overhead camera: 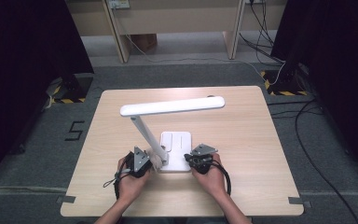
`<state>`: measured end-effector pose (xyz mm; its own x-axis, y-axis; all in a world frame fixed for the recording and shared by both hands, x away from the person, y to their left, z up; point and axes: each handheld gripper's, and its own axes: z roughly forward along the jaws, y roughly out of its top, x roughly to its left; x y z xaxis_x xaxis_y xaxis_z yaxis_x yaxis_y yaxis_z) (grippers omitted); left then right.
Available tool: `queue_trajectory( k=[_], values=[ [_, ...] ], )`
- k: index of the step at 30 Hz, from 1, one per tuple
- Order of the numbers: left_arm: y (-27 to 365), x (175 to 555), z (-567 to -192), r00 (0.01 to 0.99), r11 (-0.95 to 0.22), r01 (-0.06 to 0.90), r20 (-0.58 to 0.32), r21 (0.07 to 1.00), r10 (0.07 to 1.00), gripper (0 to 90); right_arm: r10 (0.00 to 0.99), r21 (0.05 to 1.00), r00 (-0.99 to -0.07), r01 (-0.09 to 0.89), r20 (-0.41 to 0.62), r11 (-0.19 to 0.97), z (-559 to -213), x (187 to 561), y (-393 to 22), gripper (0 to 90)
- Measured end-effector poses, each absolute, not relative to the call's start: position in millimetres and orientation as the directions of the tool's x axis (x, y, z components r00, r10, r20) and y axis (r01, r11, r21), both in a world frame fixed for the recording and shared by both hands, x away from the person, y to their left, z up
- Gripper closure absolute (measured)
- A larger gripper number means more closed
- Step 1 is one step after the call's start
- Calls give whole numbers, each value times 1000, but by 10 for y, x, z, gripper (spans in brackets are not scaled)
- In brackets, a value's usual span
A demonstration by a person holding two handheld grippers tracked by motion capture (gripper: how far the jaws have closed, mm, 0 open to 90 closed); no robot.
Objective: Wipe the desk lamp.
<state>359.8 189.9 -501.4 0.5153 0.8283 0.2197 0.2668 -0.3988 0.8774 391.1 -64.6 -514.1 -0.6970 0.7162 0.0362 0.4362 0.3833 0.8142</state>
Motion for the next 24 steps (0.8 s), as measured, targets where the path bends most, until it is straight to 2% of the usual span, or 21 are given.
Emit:
queue_trajectory(
  k=[24],
  values=[
    [1878, 3580, -5109, 576, -482, 277, 258, 832, 776, 806, 716, 814, -697, 434, 32, 386, -5140, 3916, -648, 900]
  ],
)
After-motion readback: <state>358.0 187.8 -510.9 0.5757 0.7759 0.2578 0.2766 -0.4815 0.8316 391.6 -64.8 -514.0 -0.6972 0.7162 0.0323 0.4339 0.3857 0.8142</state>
